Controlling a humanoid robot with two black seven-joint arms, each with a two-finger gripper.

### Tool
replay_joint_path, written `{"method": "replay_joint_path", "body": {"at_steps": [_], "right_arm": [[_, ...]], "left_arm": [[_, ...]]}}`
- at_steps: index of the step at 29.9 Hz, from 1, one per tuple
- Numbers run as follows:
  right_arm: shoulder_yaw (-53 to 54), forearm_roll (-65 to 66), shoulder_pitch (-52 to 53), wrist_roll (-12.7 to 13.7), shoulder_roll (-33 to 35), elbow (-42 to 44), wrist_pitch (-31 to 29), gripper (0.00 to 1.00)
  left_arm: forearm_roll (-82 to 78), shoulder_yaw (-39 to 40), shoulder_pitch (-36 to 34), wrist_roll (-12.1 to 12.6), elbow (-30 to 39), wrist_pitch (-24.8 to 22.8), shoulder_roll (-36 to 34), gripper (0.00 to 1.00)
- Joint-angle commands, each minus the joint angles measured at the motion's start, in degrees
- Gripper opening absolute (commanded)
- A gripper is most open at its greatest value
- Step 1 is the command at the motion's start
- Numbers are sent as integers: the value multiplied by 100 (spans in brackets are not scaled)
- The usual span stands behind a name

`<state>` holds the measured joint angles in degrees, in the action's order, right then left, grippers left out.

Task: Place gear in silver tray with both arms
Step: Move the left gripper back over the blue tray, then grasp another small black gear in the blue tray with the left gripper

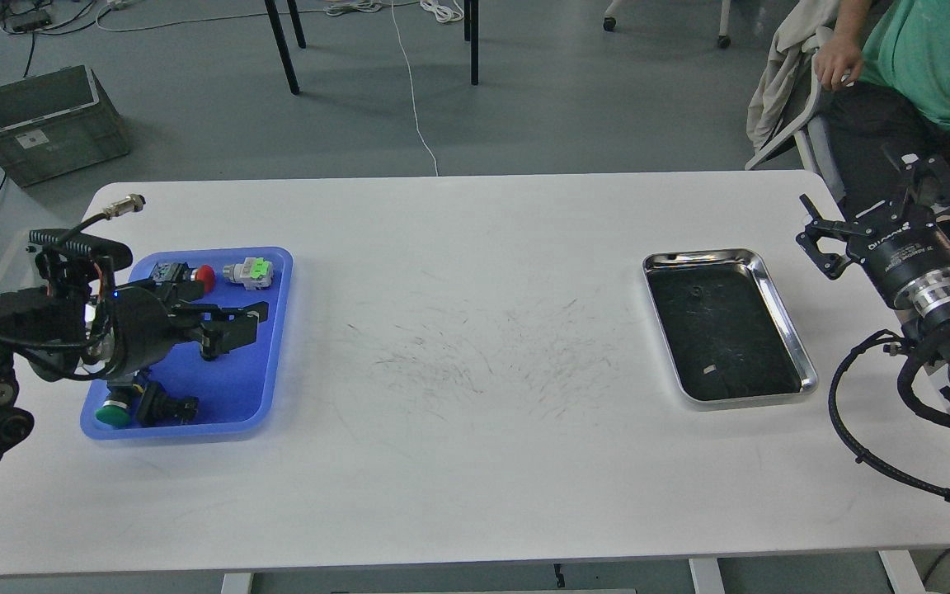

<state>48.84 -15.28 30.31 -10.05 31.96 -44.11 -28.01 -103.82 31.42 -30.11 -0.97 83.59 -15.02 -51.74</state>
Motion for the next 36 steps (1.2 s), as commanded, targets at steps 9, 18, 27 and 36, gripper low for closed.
{"method": "replay_joint_path", "body": {"at_steps": [9, 18, 27, 36], "right_arm": [[-67, 69, 89, 12, 12, 140, 1, 98], [-85, 78, 98, 12, 21, 184, 1, 98], [-85, 78, 107, 12, 21, 316, 1, 98], [-94, 78, 89, 12, 21, 324, 1, 98]], "left_arm": [[-393, -619, -48, -158, -1389, 473, 629, 95], [-393, -628, -39, -237, -1934, 491, 797, 92], [-393, -628, -30, -264, -2259, 491, 999, 77], [-393, -768, -47, -299, -2339, 429, 1043, 56]]}}
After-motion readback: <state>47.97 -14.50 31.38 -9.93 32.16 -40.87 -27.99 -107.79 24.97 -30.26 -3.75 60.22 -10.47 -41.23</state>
